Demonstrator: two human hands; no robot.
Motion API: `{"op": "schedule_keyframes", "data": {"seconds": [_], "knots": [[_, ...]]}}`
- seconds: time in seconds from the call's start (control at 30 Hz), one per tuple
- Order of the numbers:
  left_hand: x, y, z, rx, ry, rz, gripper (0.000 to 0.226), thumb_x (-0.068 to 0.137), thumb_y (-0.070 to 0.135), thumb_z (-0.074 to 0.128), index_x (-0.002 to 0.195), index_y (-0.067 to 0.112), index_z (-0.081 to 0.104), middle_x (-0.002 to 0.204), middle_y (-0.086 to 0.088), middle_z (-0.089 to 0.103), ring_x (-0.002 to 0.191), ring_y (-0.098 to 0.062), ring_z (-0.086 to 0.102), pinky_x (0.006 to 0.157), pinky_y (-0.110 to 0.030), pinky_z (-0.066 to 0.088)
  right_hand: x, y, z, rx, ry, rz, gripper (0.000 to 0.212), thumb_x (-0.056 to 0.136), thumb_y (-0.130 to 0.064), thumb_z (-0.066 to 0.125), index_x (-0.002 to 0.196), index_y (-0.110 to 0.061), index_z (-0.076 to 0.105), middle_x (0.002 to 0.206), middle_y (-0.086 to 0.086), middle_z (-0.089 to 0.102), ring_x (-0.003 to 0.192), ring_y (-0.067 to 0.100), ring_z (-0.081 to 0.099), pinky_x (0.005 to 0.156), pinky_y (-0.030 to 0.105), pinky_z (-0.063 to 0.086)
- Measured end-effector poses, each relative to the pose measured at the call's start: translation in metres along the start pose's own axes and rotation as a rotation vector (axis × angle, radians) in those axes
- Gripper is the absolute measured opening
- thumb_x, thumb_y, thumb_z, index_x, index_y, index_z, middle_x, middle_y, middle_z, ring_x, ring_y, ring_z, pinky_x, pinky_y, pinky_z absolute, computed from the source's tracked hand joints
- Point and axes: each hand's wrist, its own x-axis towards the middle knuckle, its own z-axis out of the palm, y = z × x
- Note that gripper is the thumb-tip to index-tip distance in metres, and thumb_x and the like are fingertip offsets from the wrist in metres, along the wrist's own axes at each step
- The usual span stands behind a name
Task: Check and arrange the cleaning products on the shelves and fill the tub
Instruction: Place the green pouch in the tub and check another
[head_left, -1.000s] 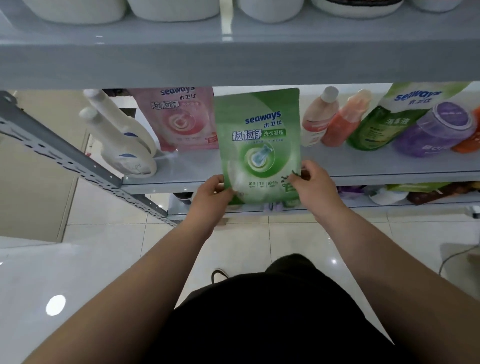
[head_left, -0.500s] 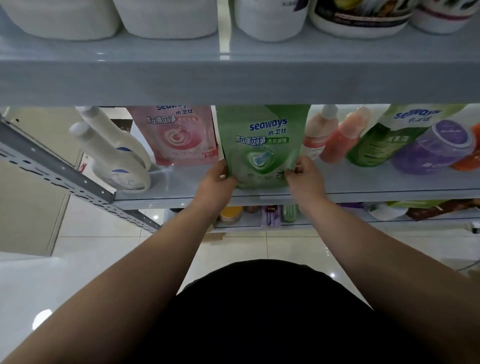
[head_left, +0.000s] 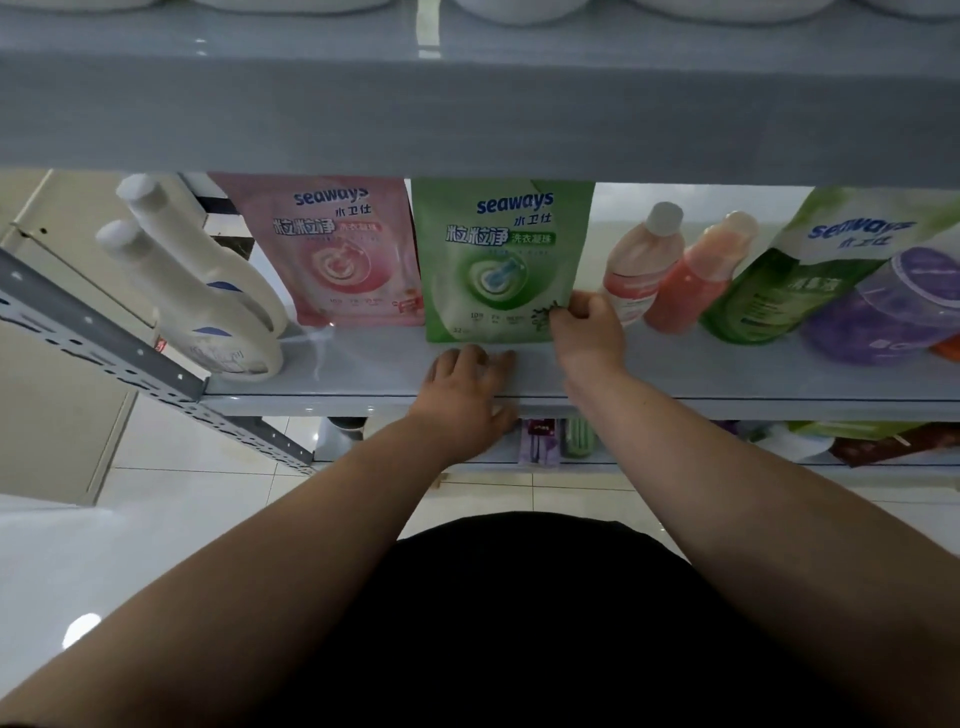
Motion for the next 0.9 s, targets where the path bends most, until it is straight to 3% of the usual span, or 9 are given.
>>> {"op": "schedule_keyframes", "data": {"seconds": [0.07,0.13,0.23,0.4,0.5,0.6,0.7,0.8,0.9], "knots": [[0.01,0.003,-0.001,0.143,-0.058,-0.001,0.079,0.096,0.06,0.044,0.161,0.027,0.015,0.155,-0.014,0.026,0.143,-0.038,0.022,0.122,-0.051,0.017,0.0,0.002,-0.003,-0.013,-0.037,-0.048,0.023,0.09,-0.007,0.06,0.107,-0.023,0.062,0.101,-0.005,0.069,0.099,0.017,0.065,0.082,0.033,0.05],[0.016,0.006,0.0,0.193,-0.053,-0.017,0.079,0.095,0.066,0.038,0.16,0.028,0.015,0.157,-0.012,0.021,0.146,-0.036,0.017,0.122,-0.055,0.013,-0.003,0.008,-0.01,-0.032,-0.078,-0.087,0.028,0.09,-0.008,0.063,0.115,-0.021,0.061,0.114,-0.002,0.07,0.108,0.016,0.065,0.091,0.035,0.054],[0.02,0.01,0.002,0.222,-0.01,-0.023,0.083,0.093,0.07,0.036,0.161,0.032,0.007,0.154,-0.011,0.023,0.144,-0.034,0.021,0.121,-0.055,0.015,-0.009,0.02,-0.031,-0.109,-0.1,-0.213,0.042,0.093,-0.009,0.066,0.134,-0.012,0.055,0.13,-0.002,0.057,0.121,0.012,0.055,0.09,0.018,0.046],[0.024,0.017,0.01,0.256,0.024,-0.013,0.088,0.093,0.071,0.033,0.161,0.033,-0.008,0.157,-0.011,0.02,0.143,-0.034,0.019,0.12,-0.055,0.015,0.003,0.017,-0.073,-0.382,0.039,-0.624,0.043,0.09,-0.009,0.067,0.131,-0.007,0.054,0.133,0.014,0.05,0.115,0.025,0.052,0.088,0.031,0.045],[0.025,0.018,0.015,0.278,0.011,-0.023,0.09,0.09,0.075,0.022,0.161,0.031,-0.011,0.159,-0.011,0.016,0.144,-0.034,0.015,0.121,-0.058,0.012,0.016,-0.007,-0.088,-0.491,0.153,-0.761,0.058,0.085,-0.009,0.068,0.141,-0.007,0.053,0.141,0.018,0.047,0.13,0.027,0.041,0.104,0.029,0.034],[0.025,0.019,0.019,0.29,0.009,-0.036,0.093,0.08,0.076,0.004,0.16,0.031,-0.012,0.162,-0.013,0.014,0.146,-0.035,0.013,0.122,-0.059,0.008,0.027,-0.035,-0.096,-0.601,0.078,-0.704,0.07,0.09,-0.013,0.062,0.156,-0.011,0.037,0.156,0.016,0.034,0.145,0.028,0.029,0.115,0.033,0.026],[0.025,0.021,0.019,0.284,-0.003,-0.035,0.088,0.088,0.075,0.011,0.161,0.031,-0.012,0.164,-0.014,0.012,0.147,-0.037,0.011,0.122,-0.059,0.005,0.039,-0.049,-0.097,-0.675,0.015,-0.652,0.061,0.098,-0.016,0.052,0.156,-0.008,0.036,0.161,0.015,0.031,0.149,0.03,0.028,0.12,0.034,0.024],[0.022,0.024,0.016,0.296,-0.03,-0.032,0.085,0.096,0.07,0.026,0.162,0.027,-0.006,0.163,-0.015,0.011,0.148,-0.039,0.01,0.122,-0.059,0.006,0.044,-0.055,-0.1,-0.727,-0.033,-0.639,0.046,0.103,-0.015,0.046,0.148,-0.008,0.049,0.151,0.016,0.048,0.14,0.03,0.043,0.111,0.034,0.033],[0.019,0.027,0.012,0.294,-0.091,-0.032,0.084,0.098,0.066,0.029,0.162,0.023,-0.004,0.163,-0.015,0.008,0.15,-0.043,0.006,0.123,-0.06,0.004,0.039,-0.061,-0.105,-0.774,-0.096,-0.639,0.042,0.104,-0.021,0.048,0.146,-0.021,0.055,0.145,0.008,0.055,0.132,0.027,0.05,0.1,0.031,0.035]]}}
